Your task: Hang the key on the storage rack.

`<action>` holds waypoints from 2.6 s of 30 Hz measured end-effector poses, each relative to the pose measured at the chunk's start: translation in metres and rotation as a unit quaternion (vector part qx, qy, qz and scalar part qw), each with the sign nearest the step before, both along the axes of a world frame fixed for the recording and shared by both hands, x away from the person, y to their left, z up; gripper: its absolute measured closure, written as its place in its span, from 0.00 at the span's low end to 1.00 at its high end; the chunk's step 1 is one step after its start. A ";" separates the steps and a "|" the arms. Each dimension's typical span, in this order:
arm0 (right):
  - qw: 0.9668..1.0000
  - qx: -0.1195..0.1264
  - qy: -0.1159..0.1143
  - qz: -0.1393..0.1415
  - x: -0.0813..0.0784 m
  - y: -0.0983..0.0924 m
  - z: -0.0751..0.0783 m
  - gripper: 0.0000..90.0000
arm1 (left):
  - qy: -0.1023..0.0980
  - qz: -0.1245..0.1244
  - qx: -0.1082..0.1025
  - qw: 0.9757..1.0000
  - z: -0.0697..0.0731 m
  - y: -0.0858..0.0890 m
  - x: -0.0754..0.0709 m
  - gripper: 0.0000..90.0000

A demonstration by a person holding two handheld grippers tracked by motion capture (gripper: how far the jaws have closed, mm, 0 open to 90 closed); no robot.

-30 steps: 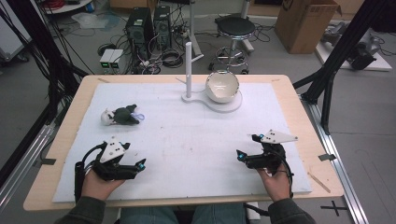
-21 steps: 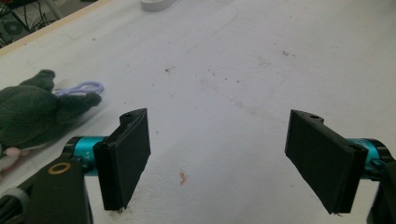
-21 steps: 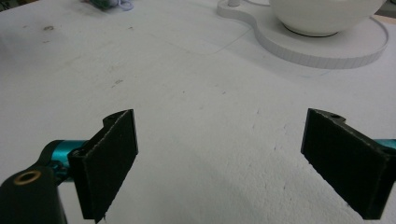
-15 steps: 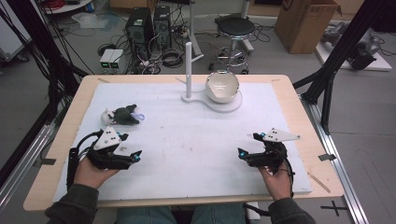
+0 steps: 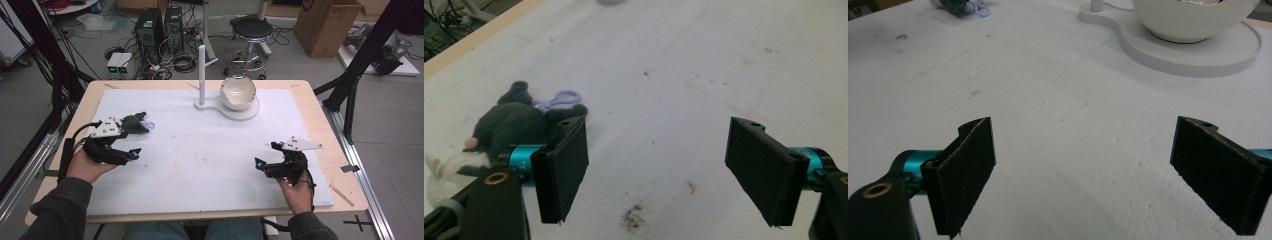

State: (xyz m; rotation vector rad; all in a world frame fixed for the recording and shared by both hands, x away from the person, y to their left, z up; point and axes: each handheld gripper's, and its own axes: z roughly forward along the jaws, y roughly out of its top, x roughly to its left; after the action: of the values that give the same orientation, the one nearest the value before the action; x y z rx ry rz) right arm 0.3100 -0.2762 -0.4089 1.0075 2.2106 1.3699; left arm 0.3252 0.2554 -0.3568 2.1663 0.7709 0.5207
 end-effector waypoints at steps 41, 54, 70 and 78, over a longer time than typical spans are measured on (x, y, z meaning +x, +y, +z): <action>1.000 -0.001 0.004 0.001 0.002 0.001 -0.002 0.11 | 0.058 0.031 0.084 0.994 -0.008 0.026 0.114 0.29; 1.000 -0.006 0.004 0.004 0.003 0.002 -0.004 0.11 | 0.081 0.040 0.091 0.992 -0.025 0.029 0.129 0.28; 1.000 -0.002 0.003 0.004 0.002 0.001 -0.003 0.11 | 0.101 0.047 0.132 0.985 -0.044 0.020 0.135 0.37; 1.000 0.002 0.004 0.005 0.002 0.001 -0.003 0.11 | 0.095 0.047 0.145 0.984 -0.043 0.018 0.131 0.50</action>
State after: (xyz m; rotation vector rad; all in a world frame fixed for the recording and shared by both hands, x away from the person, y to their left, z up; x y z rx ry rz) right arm 0.3117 -0.2757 -0.4119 1.0054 2.2227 1.3771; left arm 0.4566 0.2734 -0.3995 2.4857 0.9547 0.5052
